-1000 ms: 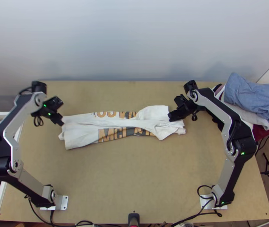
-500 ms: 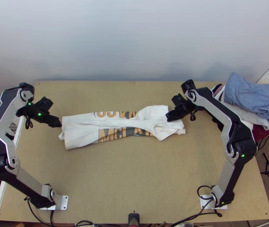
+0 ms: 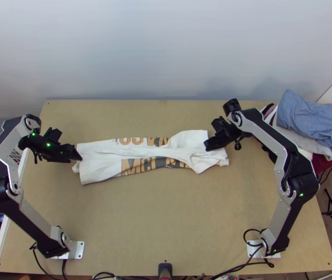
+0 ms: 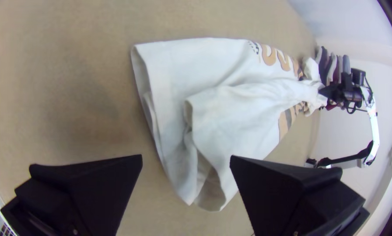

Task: Fold the t-shirt

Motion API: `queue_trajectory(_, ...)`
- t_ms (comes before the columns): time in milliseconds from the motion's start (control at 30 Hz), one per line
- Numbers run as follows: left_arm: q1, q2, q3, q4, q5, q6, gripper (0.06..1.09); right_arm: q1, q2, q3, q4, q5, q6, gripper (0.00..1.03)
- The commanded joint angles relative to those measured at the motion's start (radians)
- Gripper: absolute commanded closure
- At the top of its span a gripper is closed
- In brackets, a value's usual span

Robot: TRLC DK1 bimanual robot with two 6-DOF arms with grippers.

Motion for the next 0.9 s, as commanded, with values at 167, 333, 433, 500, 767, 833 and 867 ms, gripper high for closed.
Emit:
queue_trajectory(167, 0.01, 0.053, -0.072, 0.095, 0.087, -0.098, 0.11, 0.014, -0.009, -0.007, 0.0, 0.001, 0.001, 1.0)
queue_trajectory(333, 0.002, 0.064, -0.092, 0.131, 0.096, -0.12, 0.11, 0.012, -0.009, -0.007, 0.0, 0.001, 0.001, 1.0)
queue_trajectory(433, 0.004, 0.076, -0.095, 0.137, 0.119, -0.129, 0.11, 0.015, -0.009, -0.01, 0.0, 0.001, 0.001, 1.0)
queue_trajectory(500, -0.001, 0.092, -0.101, 0.137, 0.134, -0.132, 0.12, 0.019, -0.005, -0.01, 0.0, 0.001, 0.001, 1.0)
queue_trajectory(767, -0.049, 0.113, -0.083, 0.132, 0.254, -0.161, 0.2, 0.022, -0.002, -0.012, 0.0, 0.002, 0.007, 1.0)
queue_trajectory(833, -0.065, 0.113, -0.075, 0.127, 0.263, -0.164, 0.2, 0.023, -0.004, -0.013, 0.0, 0.001, 0.007, 1.0)
queue_trajectory(867, -0.073, 0.113, -0.073, 0.127, 0.266, -0.167, 0.2, 0.022, -0.002, -0.016, 0.0, 0.002, 0.007, 1.0)
